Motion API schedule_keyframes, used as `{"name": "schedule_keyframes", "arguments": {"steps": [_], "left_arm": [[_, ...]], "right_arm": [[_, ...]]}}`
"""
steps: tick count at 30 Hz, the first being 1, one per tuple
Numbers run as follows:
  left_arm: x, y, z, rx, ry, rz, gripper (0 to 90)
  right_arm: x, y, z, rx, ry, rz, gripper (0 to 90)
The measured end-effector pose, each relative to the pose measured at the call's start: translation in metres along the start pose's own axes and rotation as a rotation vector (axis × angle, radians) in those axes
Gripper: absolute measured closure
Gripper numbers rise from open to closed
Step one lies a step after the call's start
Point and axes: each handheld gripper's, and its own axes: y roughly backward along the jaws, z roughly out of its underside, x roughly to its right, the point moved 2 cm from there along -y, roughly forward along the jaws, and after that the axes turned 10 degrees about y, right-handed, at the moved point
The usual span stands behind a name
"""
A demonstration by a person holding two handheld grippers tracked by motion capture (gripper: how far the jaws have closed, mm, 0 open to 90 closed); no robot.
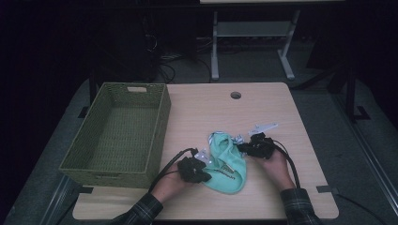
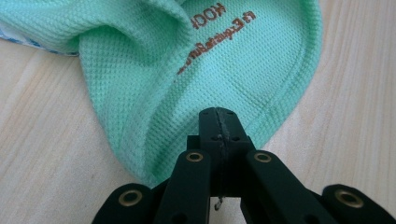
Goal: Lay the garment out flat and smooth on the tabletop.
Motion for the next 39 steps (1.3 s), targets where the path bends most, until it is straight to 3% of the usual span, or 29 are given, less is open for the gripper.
{"name": "schedule_keyframes", "arguments": {"steps": [11,21,26,32,35,39], "left_arm": [[-0.002,0.0,0.0,0.001,0.0,0.011,89.7],[-0.001,0.0,0.0,0.001,-0.001,0.008,89.8],[0.0,0.0,0.0,-0.003,-0.005,0.004,89.8],[0.0,0.0,0.0,-0.003,-0.006,0.003,89.8],[0.0,0.0,0.0,0.0,-0.005,0.004,89.7],[0.0,0.0,0.0,0.003,-0.004,0.003,89.7]], "right_arm": [[0.012,0.024,-0.001,0.059,0.013,0.078,84.5],[0.034,0.038,0.014,0.054,-0.037,0.15,84.4],[0.046,0.037,0.026,0.022,-0.052,0.189,84.5],[0.049,0.031,0.032,0.007,-0.066,0.187,84.1],[0.049,0.033,0.032,0.01,-0.075,0.184,77.7],[0.048,0.047,0.029,0.055,-0.089,0.185,71.3]]}}
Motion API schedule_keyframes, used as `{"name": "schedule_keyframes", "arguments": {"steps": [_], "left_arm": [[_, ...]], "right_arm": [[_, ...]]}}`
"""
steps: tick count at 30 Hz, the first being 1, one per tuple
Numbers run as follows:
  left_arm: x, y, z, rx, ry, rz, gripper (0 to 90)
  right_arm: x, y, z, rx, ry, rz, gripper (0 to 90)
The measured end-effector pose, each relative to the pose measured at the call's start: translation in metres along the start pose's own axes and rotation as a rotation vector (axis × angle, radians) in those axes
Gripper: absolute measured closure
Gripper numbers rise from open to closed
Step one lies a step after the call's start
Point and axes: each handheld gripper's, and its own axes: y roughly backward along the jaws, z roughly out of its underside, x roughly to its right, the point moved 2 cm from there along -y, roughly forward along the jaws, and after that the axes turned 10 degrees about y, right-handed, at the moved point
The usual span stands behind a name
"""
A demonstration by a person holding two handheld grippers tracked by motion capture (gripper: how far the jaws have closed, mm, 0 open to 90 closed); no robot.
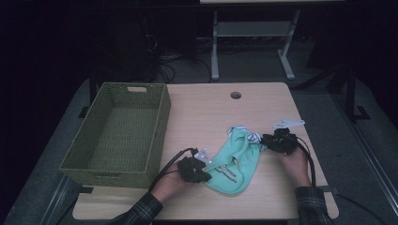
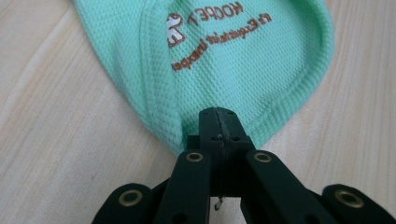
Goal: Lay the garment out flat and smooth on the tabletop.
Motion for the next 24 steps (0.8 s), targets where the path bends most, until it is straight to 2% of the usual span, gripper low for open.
{"name": "schedule_keyframes", "arguments": {"steps": [4,7,10,12,13,16,19,23,24], "left_arm": [[0.002,0.0,-0.001,-0.003,-0.003,0.002,86.3],[0.003,0.001,-0.004,0.001,-0.005,0.005,83.5],[0.004,0.007,-0.008,0.034,-0.001,0.014,83.6],[0.004,0.011,-0.013,0.052,0.0,0.011,85.5],[0.003,0.013,-0.016,0.057,-0.003,0.01,88.9],[0.0,0.017,-0.024,0.083,0.004,0.003,89.6],[-0.006,0.02,-0.033,0.096,-0.007,-0.019,89.6],[-0.012,0.013,-0.045,0.112,0.0,-0.04,88.5],[-0.014,0.012,-0.047,0.107,-0.012,-0.045,88.1]], "right_arm": [[-0.001,0.016,-0.001,0.035,-0.018,-0.008,72.7],[-0.006,0.027,0.001,0.036,-0.007,-0.016,79.8],[-0.013,0.035,0.005,0.039,-0.003,-0.035,89.2],[-0.018,0.039,0.007,0.033,0.015,-0.045,89.9],[-0.024,0.043,0.008,0.033,0.018,-0.071,89.9],[-0.03,0.045,0.009,0.045,0.024,-0.092,90.0],[-0.039,0.046,0.011,0.043,0.035,-0.117,89.9],[-0.054,0.046,0.015,0.031,0.051,-0.146,89.9],[-0.059,0.046,0.015,0.028,0.055,-0.154,89.9]]}}
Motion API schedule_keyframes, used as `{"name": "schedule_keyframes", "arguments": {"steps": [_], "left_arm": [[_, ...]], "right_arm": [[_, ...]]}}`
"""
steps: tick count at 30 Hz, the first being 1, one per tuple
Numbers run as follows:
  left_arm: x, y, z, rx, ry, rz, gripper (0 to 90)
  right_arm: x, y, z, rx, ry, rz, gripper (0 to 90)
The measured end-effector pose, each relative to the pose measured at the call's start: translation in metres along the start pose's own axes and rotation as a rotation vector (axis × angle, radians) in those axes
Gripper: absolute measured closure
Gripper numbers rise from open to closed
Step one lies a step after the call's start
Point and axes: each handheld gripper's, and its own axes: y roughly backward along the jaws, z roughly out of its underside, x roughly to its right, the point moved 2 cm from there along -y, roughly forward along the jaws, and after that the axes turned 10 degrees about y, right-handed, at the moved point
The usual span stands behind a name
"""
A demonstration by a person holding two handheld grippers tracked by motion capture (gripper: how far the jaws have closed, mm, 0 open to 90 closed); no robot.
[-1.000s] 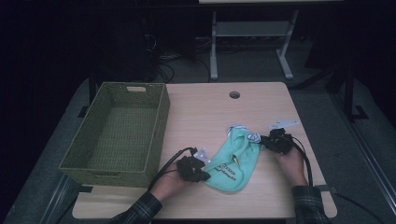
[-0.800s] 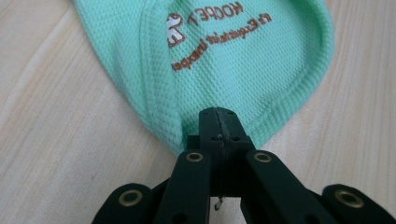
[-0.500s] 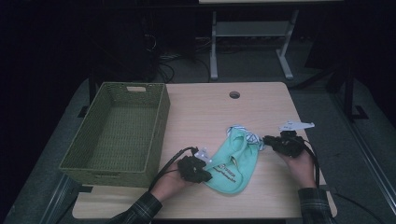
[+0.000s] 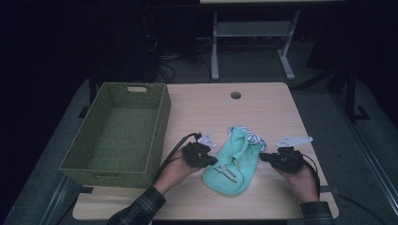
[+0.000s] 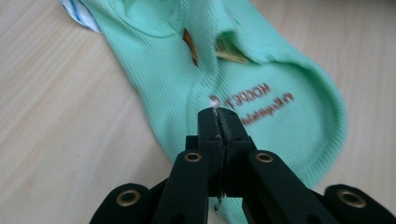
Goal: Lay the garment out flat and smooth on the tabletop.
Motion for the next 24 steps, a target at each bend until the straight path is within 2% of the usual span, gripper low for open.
{"name": "schedule_keyframes", "arguments": {"steps": [2,4,6,9,12,15,17,20,24], "left_arm": [[-0.002,-0.006,-0.006,0.001,-0.003,-0.008,88.2],[-0.005,-0.013,-0.011,-0.013,-0.02,-0.017,88.5],[-0.008,-0.025,-0.016,-0.019,-0.018,-0.028,88.8],[-0.011,-0.032,-0.016,-0.04,-0.032,-0.039,88.9],[-0.011,-0.042,-0.016,-0.034,-0.011,-0.039,88.9],[-0.013,-0.045,-0.014,-0.059,-0.033,-0.051,89.1],[-0.014,-0.047,-0.013,-0.066,-0.034,-0.056,89.4],[-0.014,-0.047,-0.011,-0.048,-0.017,-0.06,89.6],[-0.015,-0.044,-0.01,-0.066,-0.039,-0.086,89.6]], "right_arm": [[-0.007,-0.001,0.001,-0.005,0.001,-0.016,89.9],[-0.015,-0.003,0.002,-0.014,0.024,-0.029,89.9],[-0.024,-0.006,0.003,-0.034,0.022,-0.054,89.9],[-0.03,-0.01,0.004,-0.052,0.031,-0.061,89.9],[-0.033,-0.017,0.005,-0.069,0.042,-0.08,89.9],[-0.037,-0.022,0.005,-0.087,0.049,-0.093,89.9],[-0.039,-0.025,0.005,-0.097,0.057,-0.1,89.9],[-0.04,-0.029,0.006,-0.124,0.064,-0.103,89.9],[-0.041,-0.032,0.006,-0.143,0.086,-0.098,90.0]]}}
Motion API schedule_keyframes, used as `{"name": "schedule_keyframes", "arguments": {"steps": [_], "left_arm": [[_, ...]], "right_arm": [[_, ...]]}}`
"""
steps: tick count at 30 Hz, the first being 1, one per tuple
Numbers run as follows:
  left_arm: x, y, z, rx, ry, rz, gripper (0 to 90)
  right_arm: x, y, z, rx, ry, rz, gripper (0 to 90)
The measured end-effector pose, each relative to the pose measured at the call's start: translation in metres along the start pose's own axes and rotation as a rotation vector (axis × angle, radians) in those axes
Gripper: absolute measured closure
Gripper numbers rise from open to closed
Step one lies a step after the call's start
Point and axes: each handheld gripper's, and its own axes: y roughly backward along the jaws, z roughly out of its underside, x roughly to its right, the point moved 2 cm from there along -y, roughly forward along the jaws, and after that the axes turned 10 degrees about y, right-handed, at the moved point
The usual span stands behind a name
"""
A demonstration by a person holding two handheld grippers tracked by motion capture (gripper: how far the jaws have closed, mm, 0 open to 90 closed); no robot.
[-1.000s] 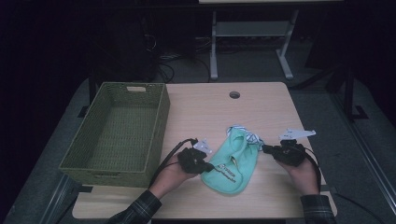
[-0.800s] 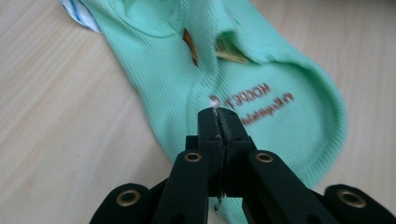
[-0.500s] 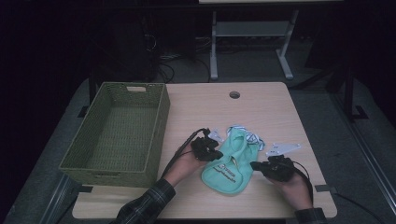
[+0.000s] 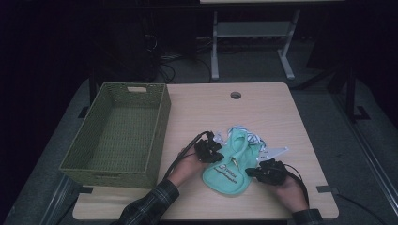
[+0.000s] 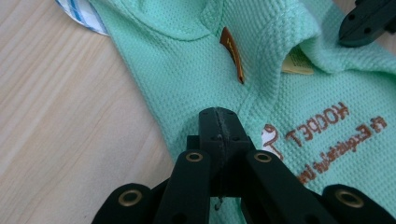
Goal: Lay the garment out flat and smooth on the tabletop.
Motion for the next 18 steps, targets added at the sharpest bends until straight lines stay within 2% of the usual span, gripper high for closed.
{"name": "schedule_keyframes", "arguments": {"steps": [3,11,16,18], "left_arm": [[-0.002,0.002,0.002,-0.014,-0.01,-0.019,89.7],[-0.01,0.011,0.012,-0.021,0.012,-0.036,89.8],[-0.007,0.016,0.018,-0.041,0.024,-0.057,89.7],[-0.004,0.019,0.022,-0.047,0.026,-0.042,89.7]], "right_arm": [[0.001,0.001,0.001,-0.009,0.003,0.002,90.0],[0.007,0.006,0.005,-0.022,0.0,0.02,90.0],[0.011,0.01,0.008,-0.031,-0.003,0.041,90.0],[0.015,0.013,0.01,-0.039,-0.004,0.052,90.0]]}}
